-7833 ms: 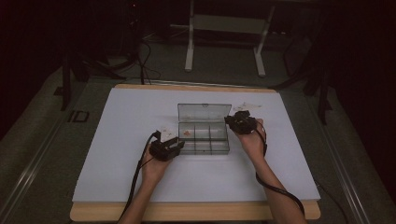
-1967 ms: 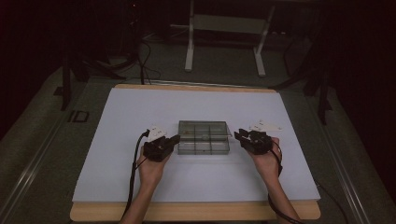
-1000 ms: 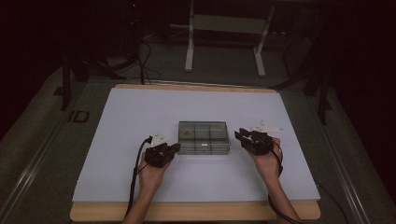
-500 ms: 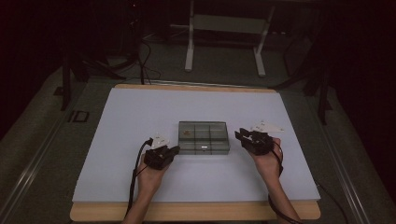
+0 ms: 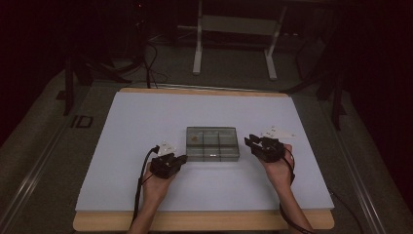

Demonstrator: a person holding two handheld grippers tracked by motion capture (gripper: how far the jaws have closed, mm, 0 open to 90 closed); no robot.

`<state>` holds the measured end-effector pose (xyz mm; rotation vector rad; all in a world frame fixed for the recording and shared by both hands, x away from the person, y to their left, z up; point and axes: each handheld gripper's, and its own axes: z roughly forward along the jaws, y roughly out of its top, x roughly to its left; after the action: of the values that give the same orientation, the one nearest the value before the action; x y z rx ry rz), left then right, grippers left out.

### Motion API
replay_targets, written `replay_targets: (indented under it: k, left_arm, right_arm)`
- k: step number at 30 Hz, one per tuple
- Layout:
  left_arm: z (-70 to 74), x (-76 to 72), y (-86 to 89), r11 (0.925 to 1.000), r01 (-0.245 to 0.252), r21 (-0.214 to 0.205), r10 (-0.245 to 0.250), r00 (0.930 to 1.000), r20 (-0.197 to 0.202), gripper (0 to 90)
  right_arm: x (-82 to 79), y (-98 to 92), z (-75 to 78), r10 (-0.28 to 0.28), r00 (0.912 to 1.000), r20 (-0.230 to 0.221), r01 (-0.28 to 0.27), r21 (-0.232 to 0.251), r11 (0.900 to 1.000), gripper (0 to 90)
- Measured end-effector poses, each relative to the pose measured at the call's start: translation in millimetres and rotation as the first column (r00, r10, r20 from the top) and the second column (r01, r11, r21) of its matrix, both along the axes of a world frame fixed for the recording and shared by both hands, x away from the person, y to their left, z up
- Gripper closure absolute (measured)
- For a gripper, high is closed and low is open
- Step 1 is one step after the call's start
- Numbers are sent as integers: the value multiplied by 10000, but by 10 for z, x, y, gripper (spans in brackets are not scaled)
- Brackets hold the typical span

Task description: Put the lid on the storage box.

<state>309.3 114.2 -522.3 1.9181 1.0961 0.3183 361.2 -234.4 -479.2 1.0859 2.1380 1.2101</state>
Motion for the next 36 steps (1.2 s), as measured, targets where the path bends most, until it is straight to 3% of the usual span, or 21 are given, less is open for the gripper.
replay_targets:
  k: [18,26,36]
  left_arm:
    - [11,-23,-64,9989,414,238,-412,9991,-82,886]
    - [77,-47,-48,9981,610,55,-611,9977,301,884]
    - [169,-78,30,9986,448,-293,-419,9946,946,877]
  right_arm:
    - [11,4,-11,41,10000,-10,-41,-3,10000,707]
    - [9,3,-8,24,10000,-3,-24,7,10000,708]
    - [8,11,-13,51,10000,-16,-51,-13,10000,705]
